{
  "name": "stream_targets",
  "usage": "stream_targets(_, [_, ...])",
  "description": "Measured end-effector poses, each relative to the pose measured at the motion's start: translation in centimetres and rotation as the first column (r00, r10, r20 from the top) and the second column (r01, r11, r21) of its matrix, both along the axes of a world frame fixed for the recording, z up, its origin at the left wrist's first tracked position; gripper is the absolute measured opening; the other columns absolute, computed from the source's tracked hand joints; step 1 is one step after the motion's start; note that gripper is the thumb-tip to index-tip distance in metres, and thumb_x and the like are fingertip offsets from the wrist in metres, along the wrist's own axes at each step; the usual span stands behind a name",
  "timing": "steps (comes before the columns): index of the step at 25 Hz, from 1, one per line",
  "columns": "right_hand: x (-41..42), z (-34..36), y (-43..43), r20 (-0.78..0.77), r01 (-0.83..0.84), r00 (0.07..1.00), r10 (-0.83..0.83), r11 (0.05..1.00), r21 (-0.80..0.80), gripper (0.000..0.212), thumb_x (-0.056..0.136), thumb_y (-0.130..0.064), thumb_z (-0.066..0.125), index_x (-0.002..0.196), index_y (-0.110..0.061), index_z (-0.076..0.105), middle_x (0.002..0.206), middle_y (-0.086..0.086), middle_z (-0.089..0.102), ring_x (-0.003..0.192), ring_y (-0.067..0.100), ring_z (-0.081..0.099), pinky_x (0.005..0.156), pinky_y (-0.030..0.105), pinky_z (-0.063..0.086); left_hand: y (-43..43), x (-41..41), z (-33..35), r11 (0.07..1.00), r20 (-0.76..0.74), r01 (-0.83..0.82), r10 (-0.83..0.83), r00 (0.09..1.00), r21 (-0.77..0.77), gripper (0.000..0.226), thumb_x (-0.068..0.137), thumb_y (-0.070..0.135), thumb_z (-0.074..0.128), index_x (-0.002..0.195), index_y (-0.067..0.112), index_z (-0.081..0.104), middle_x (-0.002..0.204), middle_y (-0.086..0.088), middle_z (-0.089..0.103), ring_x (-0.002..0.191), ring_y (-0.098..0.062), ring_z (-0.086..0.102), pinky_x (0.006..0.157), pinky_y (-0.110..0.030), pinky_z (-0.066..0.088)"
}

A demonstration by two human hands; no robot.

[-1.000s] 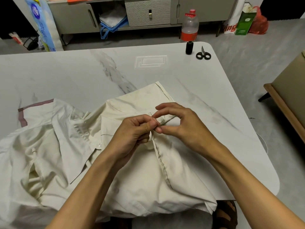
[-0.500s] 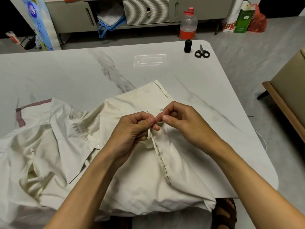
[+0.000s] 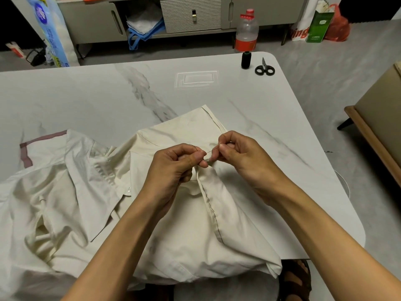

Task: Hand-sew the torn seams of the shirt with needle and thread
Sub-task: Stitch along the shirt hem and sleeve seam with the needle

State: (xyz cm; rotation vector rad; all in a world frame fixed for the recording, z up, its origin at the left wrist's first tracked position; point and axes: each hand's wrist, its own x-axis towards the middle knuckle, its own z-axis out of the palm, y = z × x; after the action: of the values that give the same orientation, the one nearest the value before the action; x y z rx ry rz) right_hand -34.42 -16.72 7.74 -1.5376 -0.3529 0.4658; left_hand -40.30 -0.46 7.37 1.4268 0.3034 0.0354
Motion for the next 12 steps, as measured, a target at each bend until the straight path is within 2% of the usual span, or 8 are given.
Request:
stream_targets(2, [-0.1,0.2,0.0,-0.061,-0.009,0.998,0.013,0.998,0.065,0.017,0.102,-0.002,0.043,0.090,-0.009,0.052,0.070,0.000,0.060,0.077,0.019,0.061,0.091,0.032,0.051,0.0,0.1,-0.1,1.000,-0.003,-0.006,0.006,1.000,0.005,0.008,0.090,0.005,0.066,0.083,0.005,0.070,0.069,-0.009,0.067,0.050,-0.010,0.029,0.049,-0.021,0.025])
stream_targets(6, [0.0,1.4,-0.4,-0.317,0.032,0.945,0.081,0.942,0.334,0.011,0.100,0.001,0.044,0.098,-0.007,0.052,0.065,0.003,0.050,0.060,0.016,0.050,0.081,0.031,0.056,0.3,0.1,-0.4,1.000,-0.014,-0.025,0.025,1.000,-0.008,0.005,0.090,0.005,0.066,0.086,0.006,0.070,0.070,-0.011,0.068,0.050,-0.011,0.029,0.049,-0.021,0.025])
stream_targets(8, [0.0,1.7,-0.8,-0.329,0.049,0.941,0.082,0.928,0.370,0.014,0.098,0.001,0.045,0.102,-0.009,0.054,0.062,0.002,0.048,0.054,0.014,0.043,0.075,0.031,0.052,0.3,0.2,-0.4,0.999,-0.022,-0.040,0.040,0.999,-0.018,0.007,0.090,0.004,0.065,0.088,0.009,0.069,0.069,-0.011,0.068,0.050,-0.011,0.028,0.049,-0.020,0.025])
stream_targets(12, [0.0,2.0,-1.3,-0.247,0.082,0.969,0.009,0.931,0.356,0.016,0.096,0.001,0.047,0.099,-0.010,0.058,0.056,-0.003,0.039,0.052,0.011,0.035,0.068,0.027,0.045,0.2,0.3,-0.4,0.998,-0.046,-0.058,0.059,0.997,0.023,0.007,0.091,0.004,0.065,0.092,0.004,0.072,0.071,-0.009,0.069,0.046,-0.008,0.027,0.047,-0.017,0.026])
